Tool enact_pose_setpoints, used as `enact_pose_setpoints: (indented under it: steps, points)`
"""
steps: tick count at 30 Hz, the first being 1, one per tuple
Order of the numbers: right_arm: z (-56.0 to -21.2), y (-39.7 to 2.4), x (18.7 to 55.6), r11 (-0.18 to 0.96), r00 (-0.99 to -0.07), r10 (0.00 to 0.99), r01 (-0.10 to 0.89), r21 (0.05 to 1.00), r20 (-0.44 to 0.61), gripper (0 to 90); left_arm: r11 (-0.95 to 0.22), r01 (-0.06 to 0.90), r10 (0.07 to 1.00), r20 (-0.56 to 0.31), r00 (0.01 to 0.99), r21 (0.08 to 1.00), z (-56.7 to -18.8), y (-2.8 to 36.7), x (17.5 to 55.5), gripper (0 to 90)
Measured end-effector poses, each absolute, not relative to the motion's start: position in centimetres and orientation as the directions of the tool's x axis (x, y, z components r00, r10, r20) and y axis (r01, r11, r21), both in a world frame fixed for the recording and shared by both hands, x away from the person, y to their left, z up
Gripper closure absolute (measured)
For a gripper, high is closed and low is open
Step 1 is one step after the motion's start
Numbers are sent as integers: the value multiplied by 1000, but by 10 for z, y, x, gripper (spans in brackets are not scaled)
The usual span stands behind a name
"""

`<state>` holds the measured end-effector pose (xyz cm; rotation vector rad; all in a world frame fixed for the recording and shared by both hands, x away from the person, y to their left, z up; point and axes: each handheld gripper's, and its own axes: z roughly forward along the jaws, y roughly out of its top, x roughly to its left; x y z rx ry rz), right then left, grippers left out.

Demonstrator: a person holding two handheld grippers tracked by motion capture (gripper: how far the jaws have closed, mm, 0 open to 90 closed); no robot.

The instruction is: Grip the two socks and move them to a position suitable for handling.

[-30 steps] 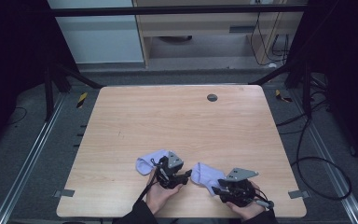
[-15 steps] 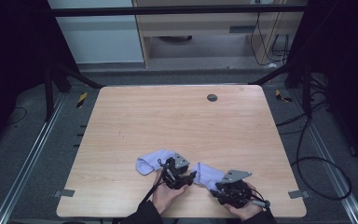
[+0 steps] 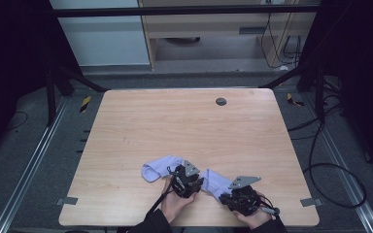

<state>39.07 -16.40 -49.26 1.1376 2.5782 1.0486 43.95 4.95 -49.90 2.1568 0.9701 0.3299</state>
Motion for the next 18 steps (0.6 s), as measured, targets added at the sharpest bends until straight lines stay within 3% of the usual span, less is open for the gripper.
enact_pose_setpoints:
  steps: [8, 18]
  points:
    - [-486, -167, 390, 429, -700, 693, 595, 680, 175, 858, -448, 547, 727, -68, 683, 707, -498, 47, 440, 866]
    - [-467, -186, 392, 232, -631, 737, 571, 788, 241, 859, -460, 531, 694, -85, 715, 712, -497, 48, 440, 885]
